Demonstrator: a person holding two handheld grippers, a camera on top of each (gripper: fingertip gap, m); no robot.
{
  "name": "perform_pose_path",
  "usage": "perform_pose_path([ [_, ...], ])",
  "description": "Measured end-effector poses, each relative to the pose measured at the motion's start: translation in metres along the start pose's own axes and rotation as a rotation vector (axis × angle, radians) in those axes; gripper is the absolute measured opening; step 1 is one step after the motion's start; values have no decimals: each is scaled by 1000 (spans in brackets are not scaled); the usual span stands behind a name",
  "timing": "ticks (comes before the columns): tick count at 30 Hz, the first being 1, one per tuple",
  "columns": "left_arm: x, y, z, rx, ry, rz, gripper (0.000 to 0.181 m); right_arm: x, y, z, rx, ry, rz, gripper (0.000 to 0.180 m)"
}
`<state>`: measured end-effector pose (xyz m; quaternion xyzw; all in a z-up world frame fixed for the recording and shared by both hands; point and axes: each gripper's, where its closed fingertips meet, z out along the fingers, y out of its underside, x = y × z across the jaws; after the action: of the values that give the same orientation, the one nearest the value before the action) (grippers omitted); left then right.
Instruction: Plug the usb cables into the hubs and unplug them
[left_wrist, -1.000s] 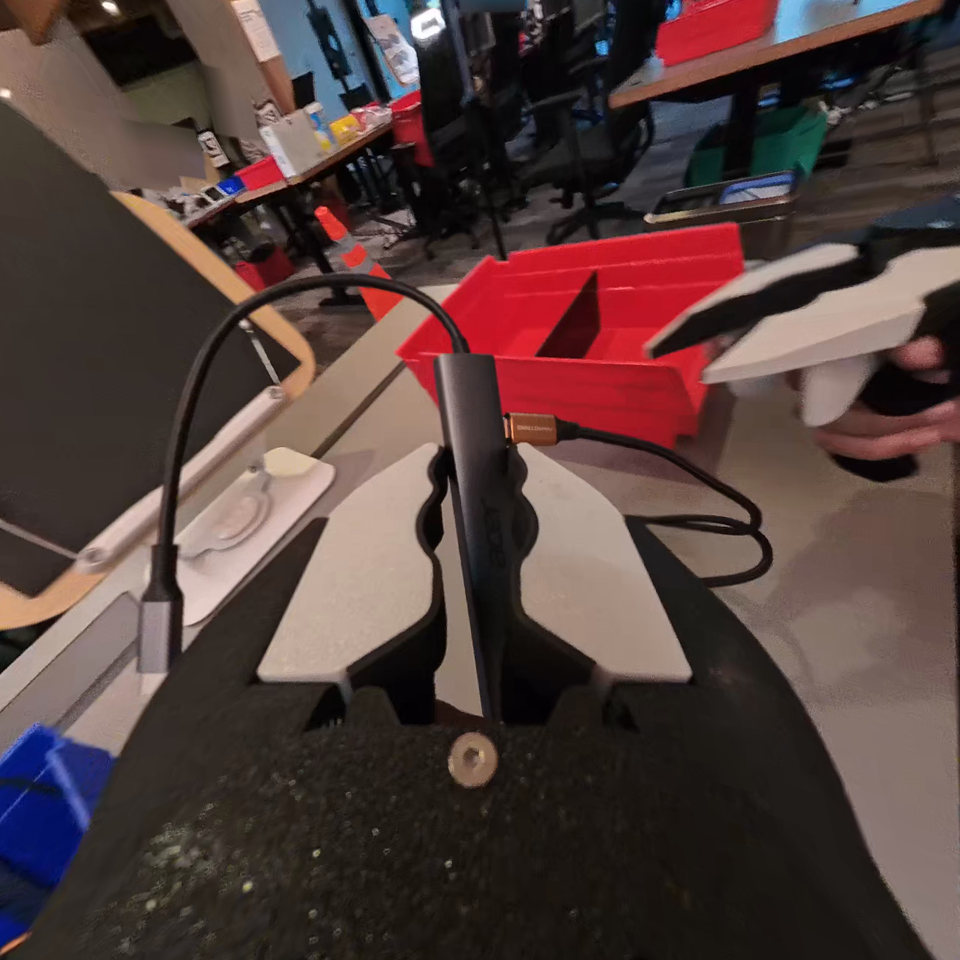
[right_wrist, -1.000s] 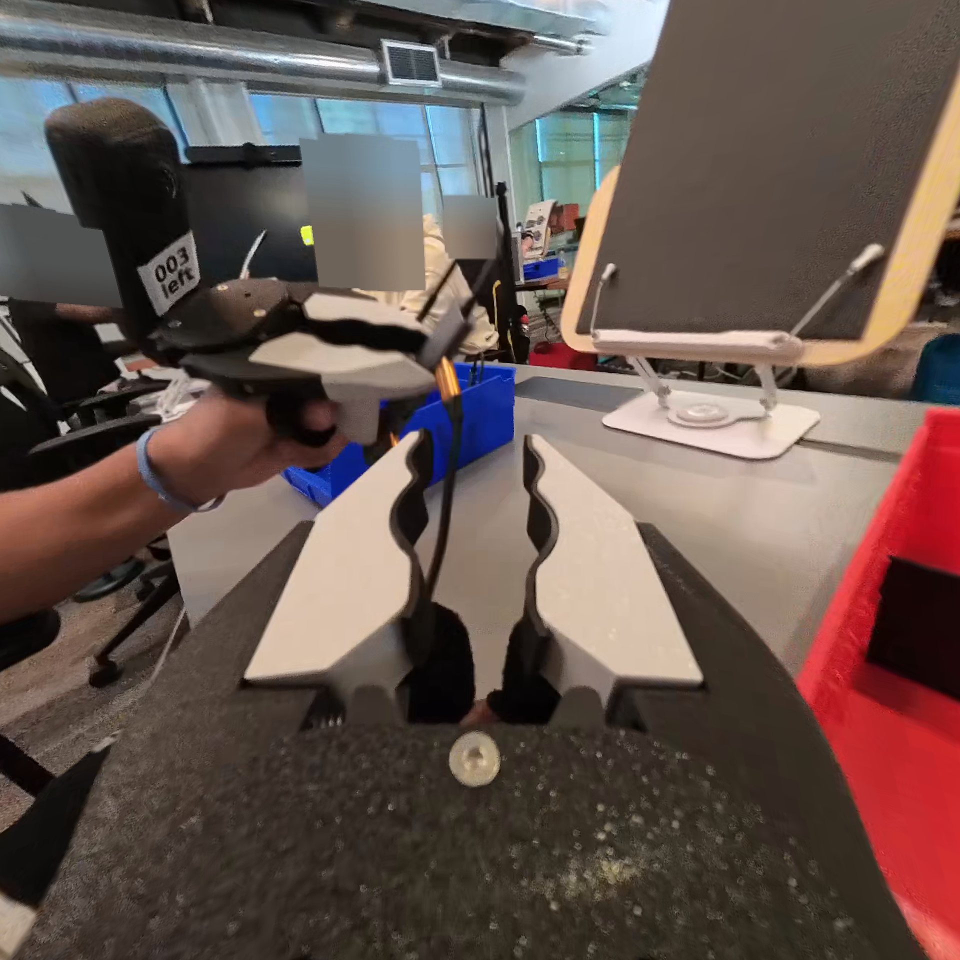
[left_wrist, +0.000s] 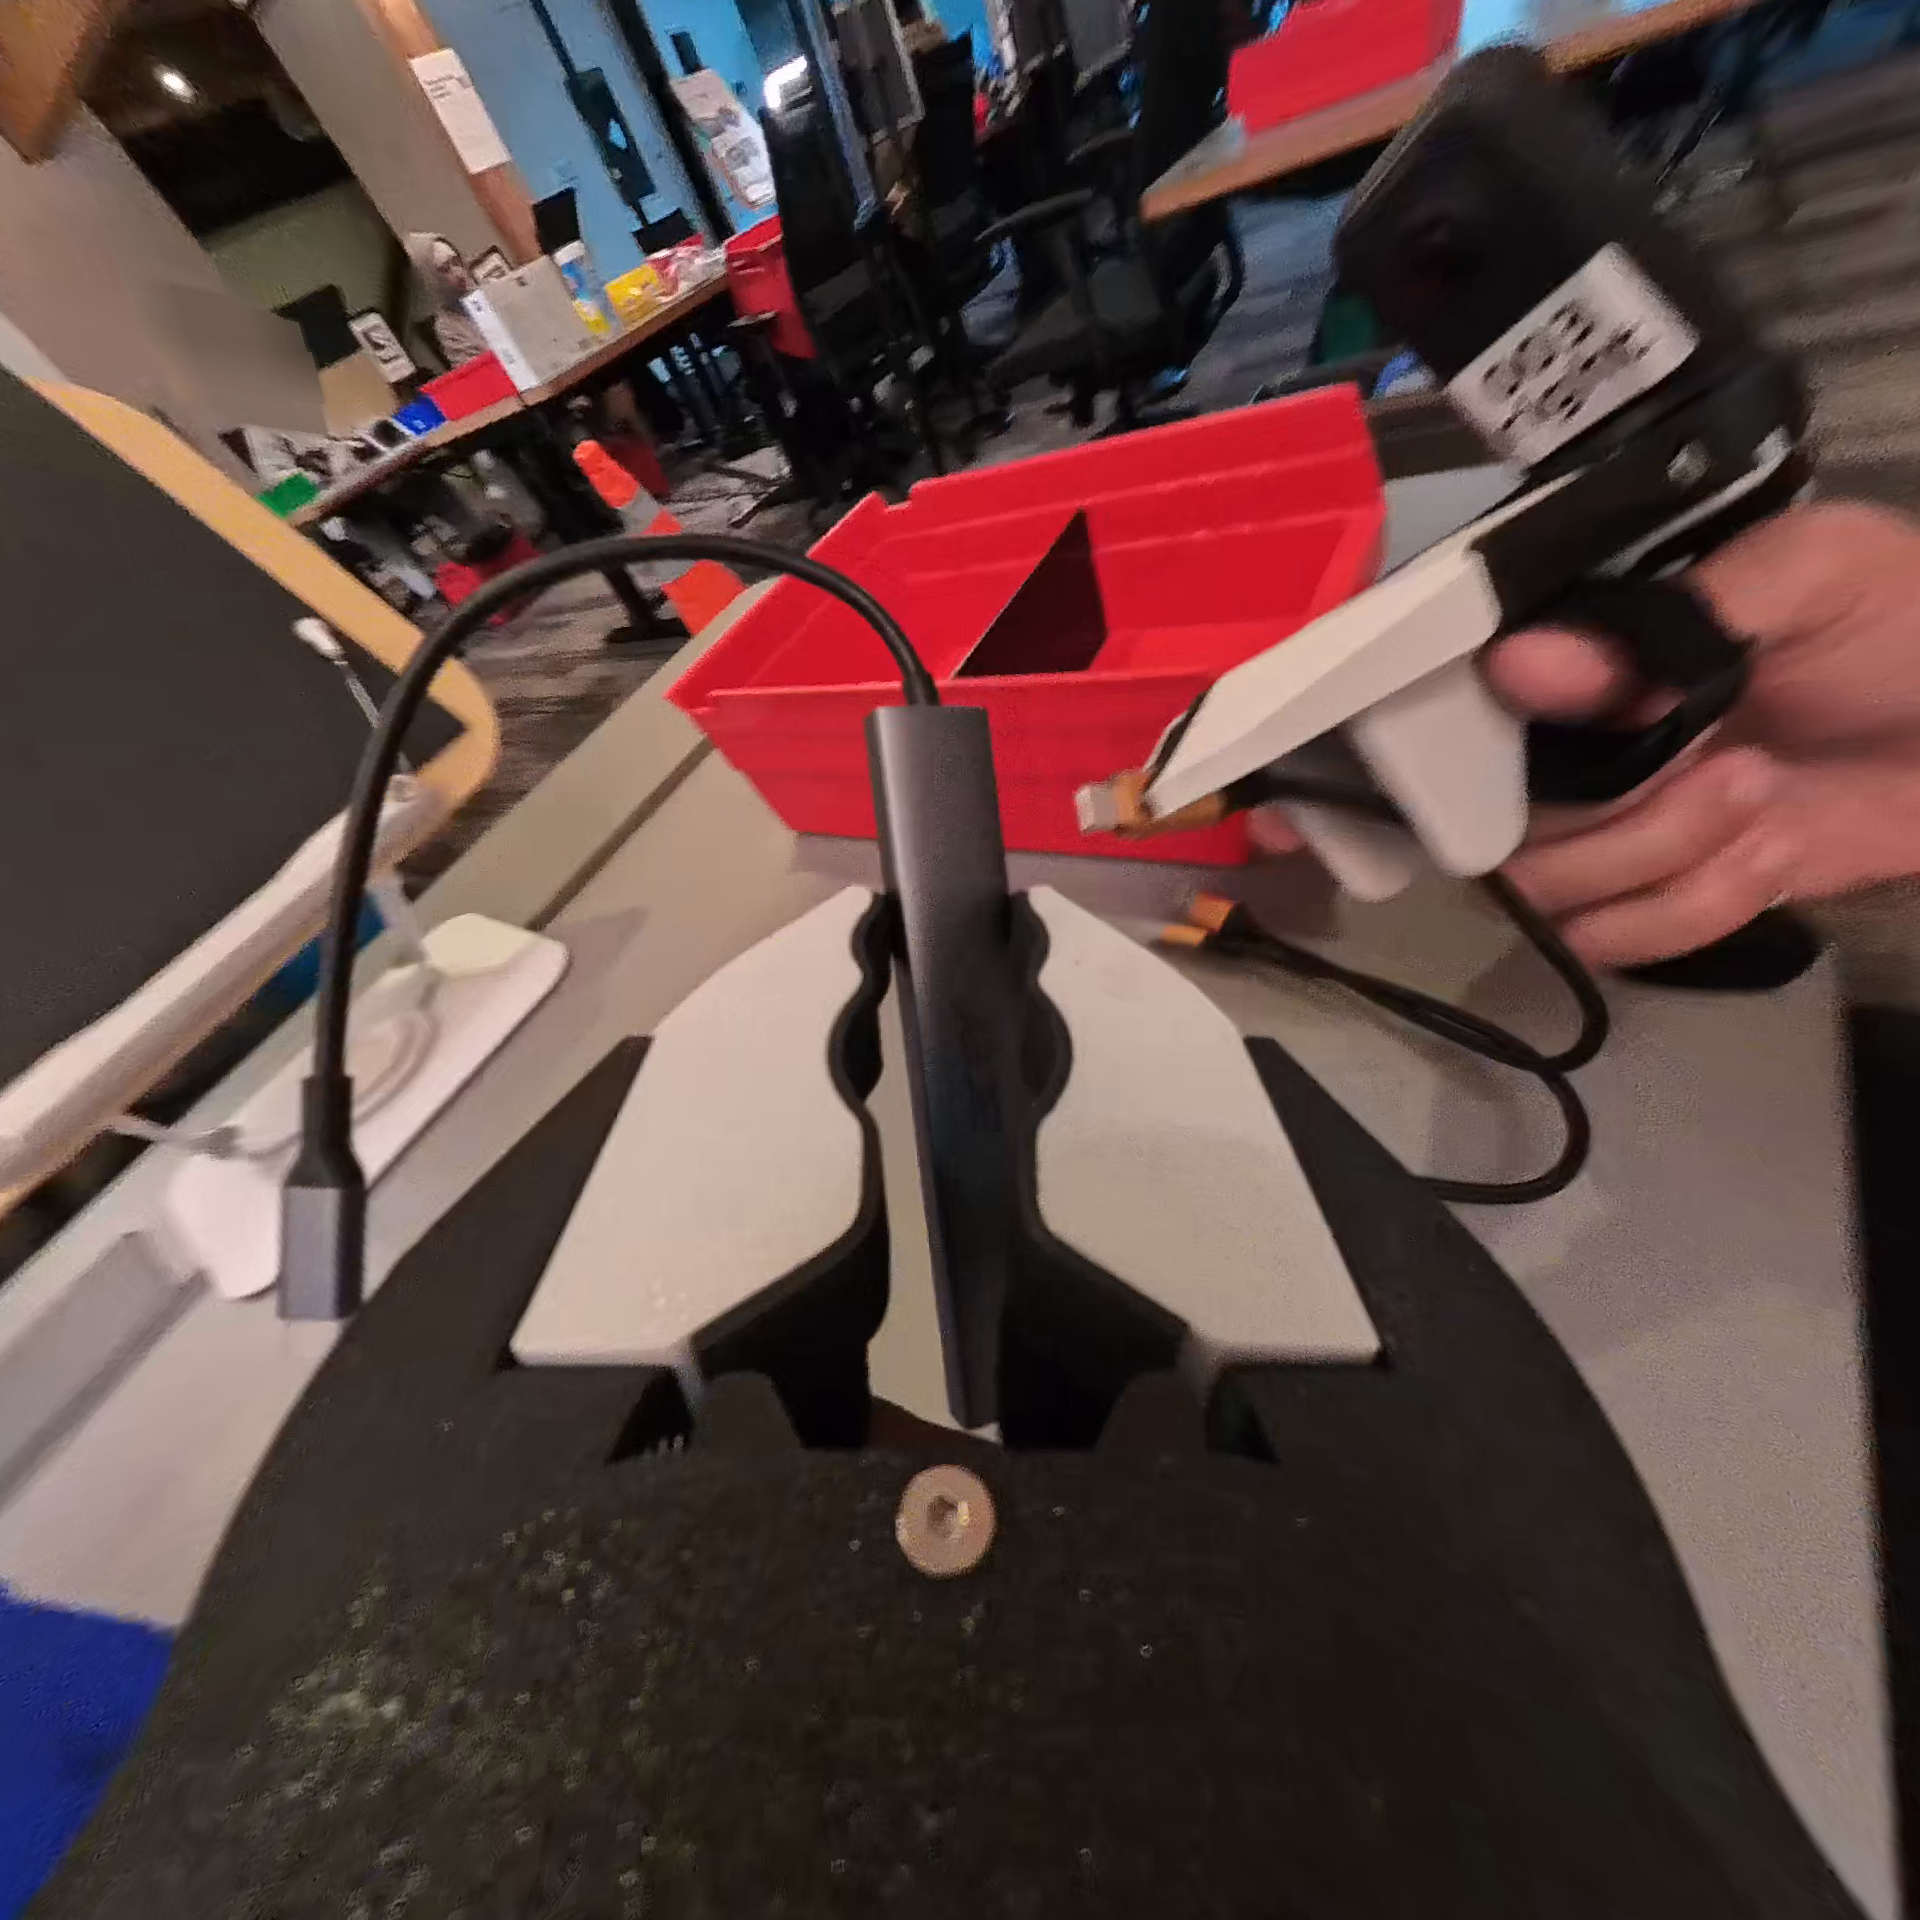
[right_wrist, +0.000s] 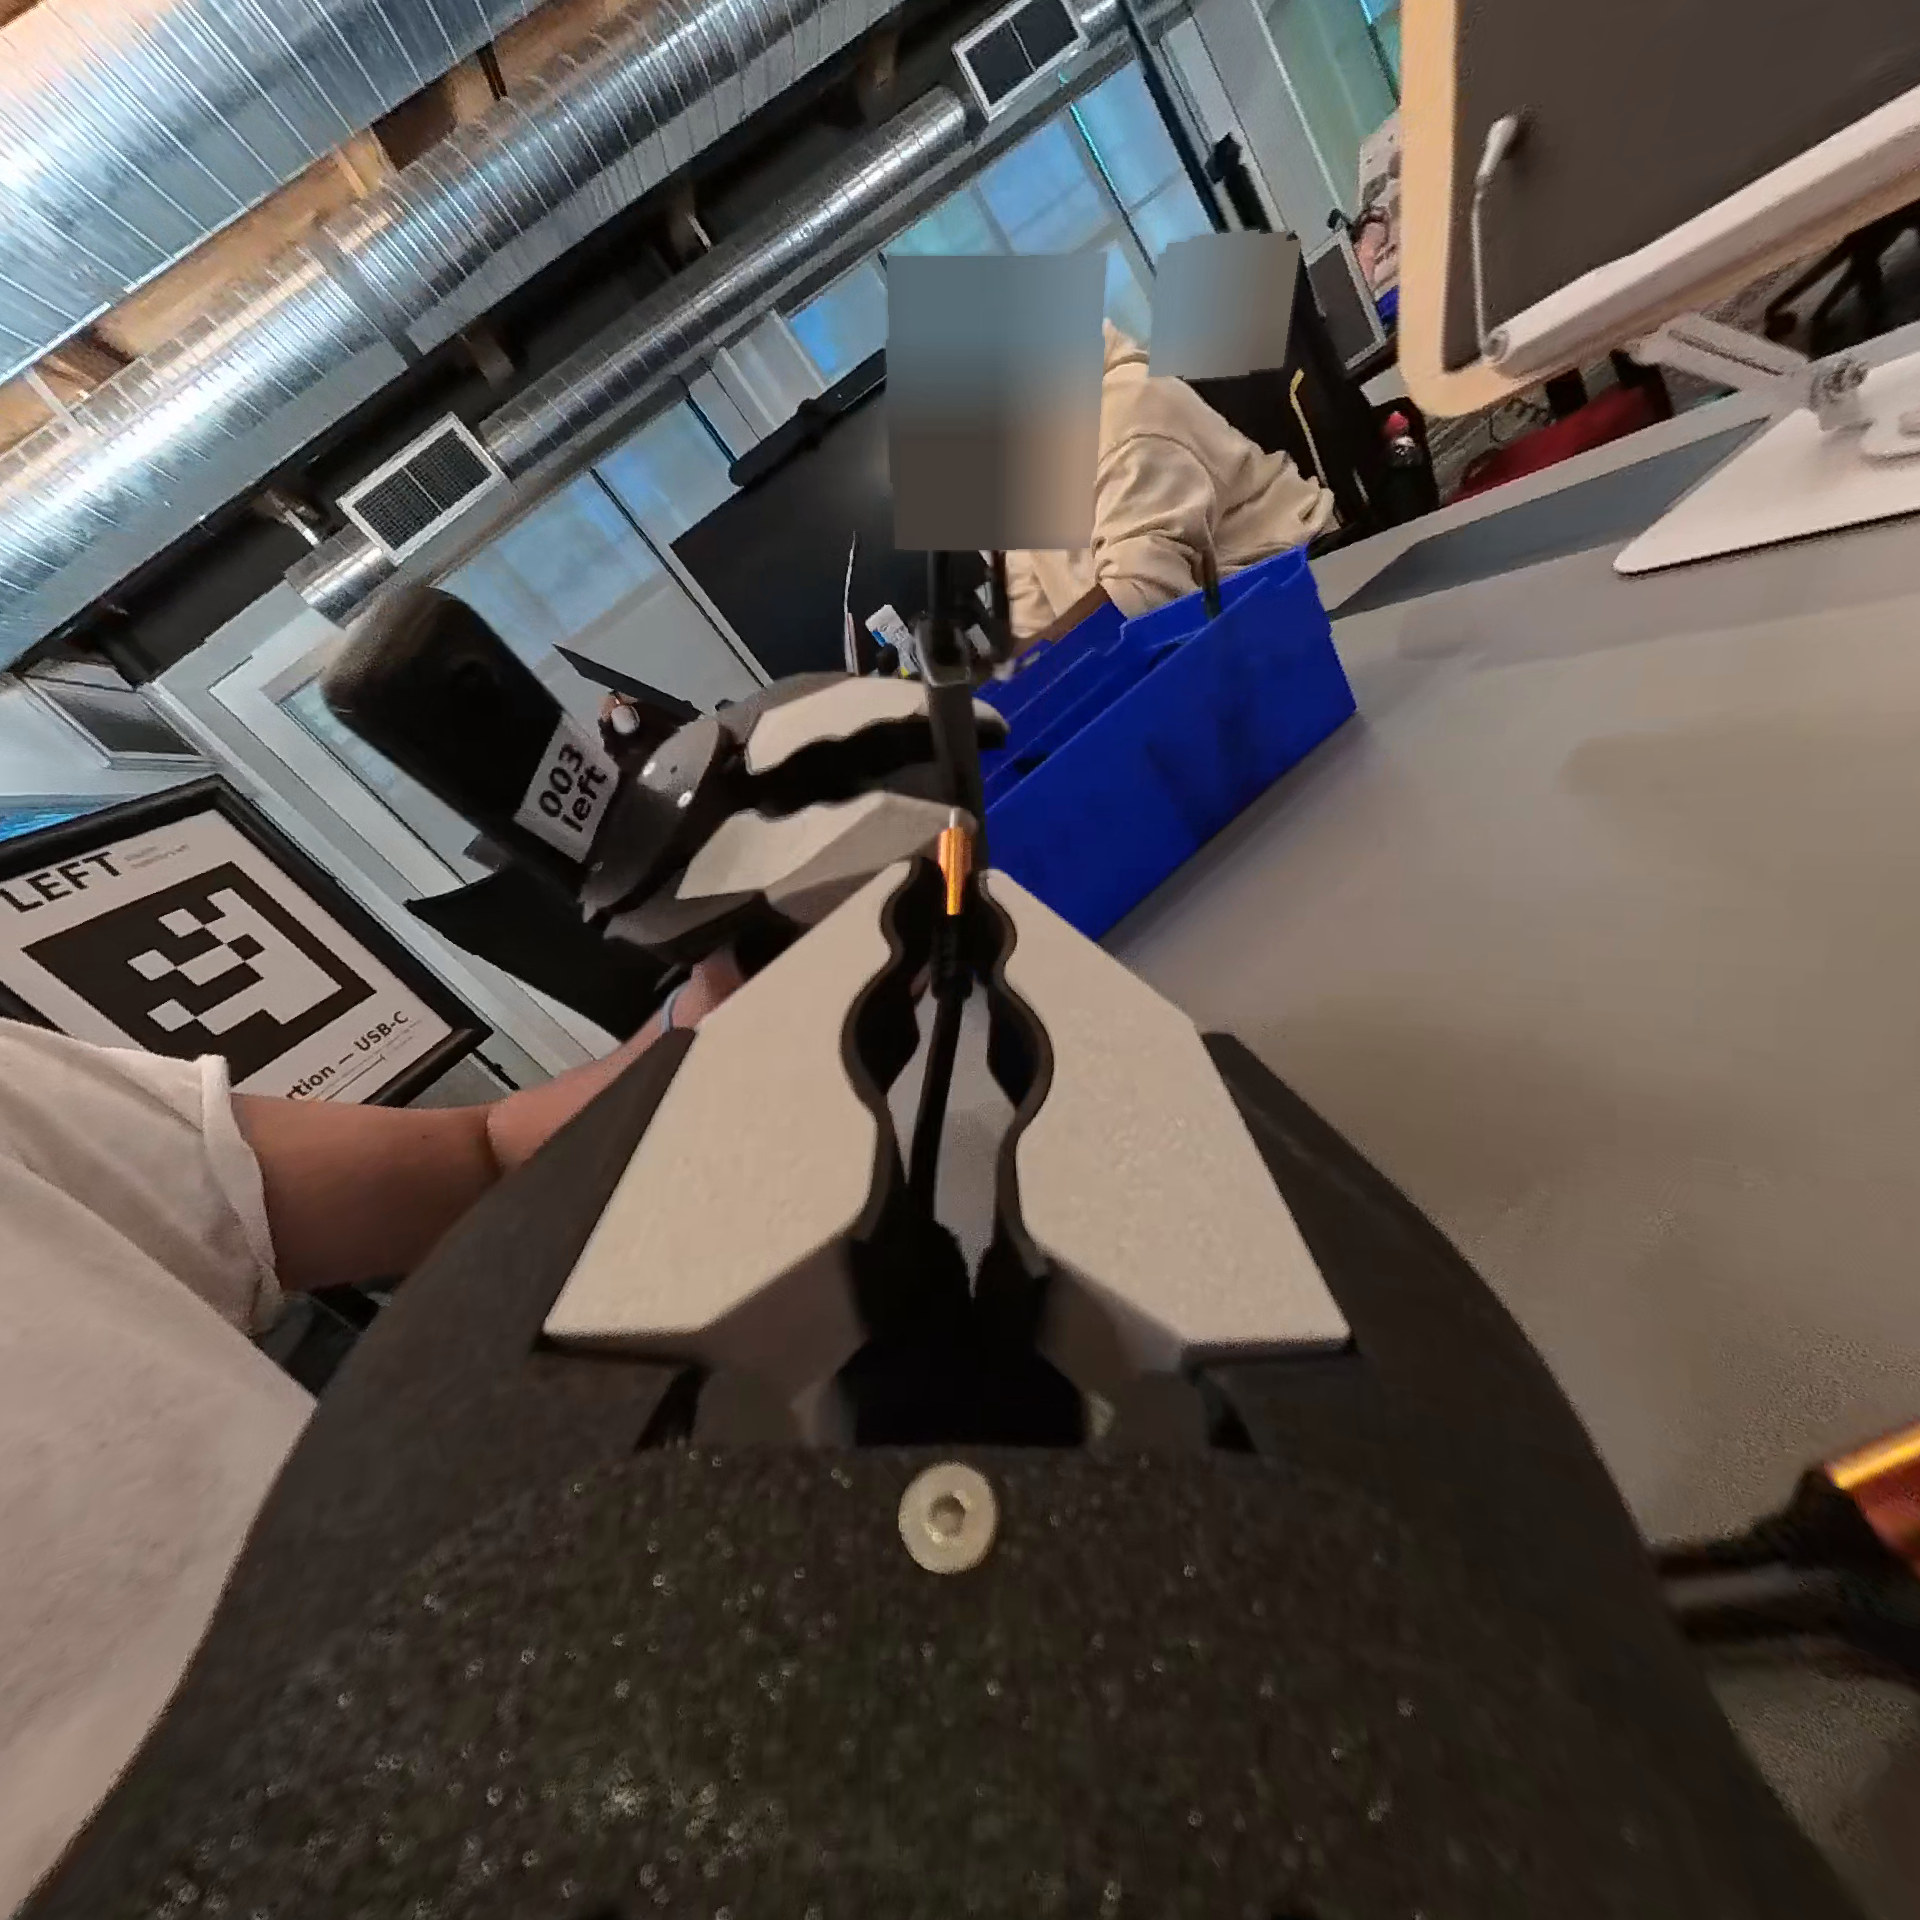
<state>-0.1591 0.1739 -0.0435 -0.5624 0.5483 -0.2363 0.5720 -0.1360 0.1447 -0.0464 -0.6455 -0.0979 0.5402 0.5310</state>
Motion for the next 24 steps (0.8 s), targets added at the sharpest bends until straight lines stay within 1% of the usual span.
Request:
perform_pose_path([
  [1, -6, 1, -3, -2, -4, 10, 21, 3, -2, -4, 0, 7, 4, 4],
  [4, -19, 1, -10, 2, -18, 5, 21, 3, -9, -11, 6, -5, 1, 4],
  [7, -20, 3, -10, -16, -28, 9, 22, 1, -11, -10, -9, -2, -6, 4],
  [9, -21, 8, -12, -41, -40, -5, 22, -14, -26, -6, -12, -38, -22, 4],
  [13, -17, 34, -26, -83, -79, -140, 22, -66, -92, 5, -26, -102, -174, 5],
  [17, -18, 65, -31, -155, -141, -167, 22, -119, -160, 8, 54, -224, -244, 5],
  [20, -22, 67, -32, -139, -137, -228, 22, -124, -205, -5, 120, -170, -353, 5],
  [24, -26, 66, -35, -134, -153, -218, 22, -112, -250, -23, 149, -62, -416, 5],
])
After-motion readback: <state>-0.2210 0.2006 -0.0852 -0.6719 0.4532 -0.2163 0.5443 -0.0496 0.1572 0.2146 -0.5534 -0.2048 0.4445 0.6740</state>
